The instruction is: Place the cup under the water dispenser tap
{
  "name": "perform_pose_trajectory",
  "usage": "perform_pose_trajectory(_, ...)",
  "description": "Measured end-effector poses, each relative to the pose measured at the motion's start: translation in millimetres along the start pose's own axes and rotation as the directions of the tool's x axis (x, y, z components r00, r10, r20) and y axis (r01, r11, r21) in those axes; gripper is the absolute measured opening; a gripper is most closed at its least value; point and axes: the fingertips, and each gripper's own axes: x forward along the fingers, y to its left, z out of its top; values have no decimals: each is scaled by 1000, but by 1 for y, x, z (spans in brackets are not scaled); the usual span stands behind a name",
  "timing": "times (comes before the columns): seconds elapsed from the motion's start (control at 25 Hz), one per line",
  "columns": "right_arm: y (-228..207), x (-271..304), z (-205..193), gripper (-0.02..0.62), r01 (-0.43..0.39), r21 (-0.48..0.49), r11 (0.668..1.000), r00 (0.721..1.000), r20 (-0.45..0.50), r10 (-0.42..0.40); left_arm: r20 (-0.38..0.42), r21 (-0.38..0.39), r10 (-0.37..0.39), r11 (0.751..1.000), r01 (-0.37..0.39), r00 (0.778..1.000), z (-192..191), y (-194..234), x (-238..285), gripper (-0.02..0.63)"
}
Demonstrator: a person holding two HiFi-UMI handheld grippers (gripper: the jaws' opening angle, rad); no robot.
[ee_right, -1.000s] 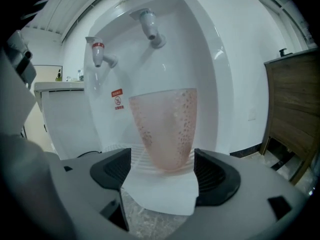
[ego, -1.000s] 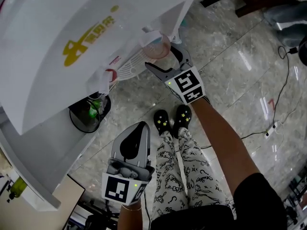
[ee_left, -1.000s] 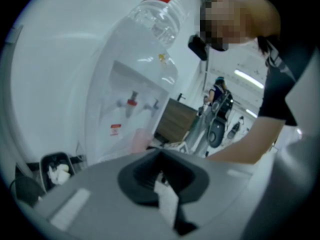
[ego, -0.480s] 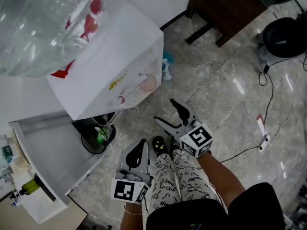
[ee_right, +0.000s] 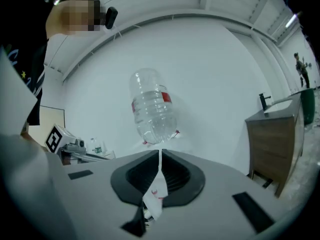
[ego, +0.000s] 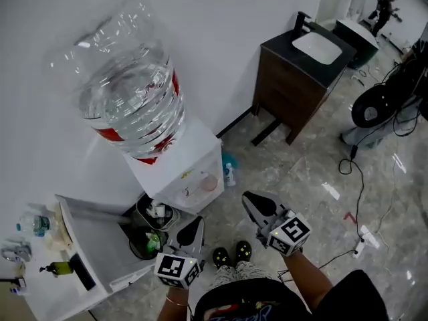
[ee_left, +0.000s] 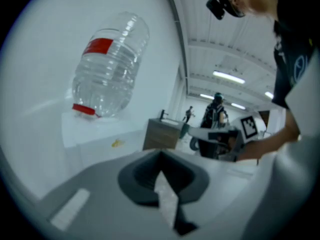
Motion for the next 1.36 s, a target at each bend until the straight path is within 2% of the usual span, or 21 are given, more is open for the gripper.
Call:
perform_pose_trajectory(0.12, 12, -16, 43, 31, 1, -47, 999, 999, 34, 1, 48, 1, 0, 1000, 0, 999, 25, -7, 0, -6)
perform_pose_trajectory(0.24, 24, -31, 63, 31, 3, -80, 997, 999, 34, 0, 83, 10, -20, 1000, 19, 996, 44, -18, 0, -6)
perform_pose_trajectory(0.44, 40, -52, 55, 30, 6, -98, 995, 998, -62, -12, 110, 3, -28, 1000, 28, 994, 55, -27, -9, -6)
perform_pose_trajectory(0.68, 40, -59, 67, 29, 34, -103, 994, 999, -38, -39, 121, 48, -21, 999, 15, 992, 69, -32, -13, -6)
perform_pose_trajectory(0.92, 43, -58, 72, 29, 26, -110, 994, 999, -20, -28, 128, 66, -24, 998, 15, 991, 73, -35, -13, -6)
perform_pose_trajectory(1.36, 54, -49, 56, 29, -10, -89, 996, 998, -57, 5, 85, 63, 21, 998, -26, 996, 58, -22, -17, -6)
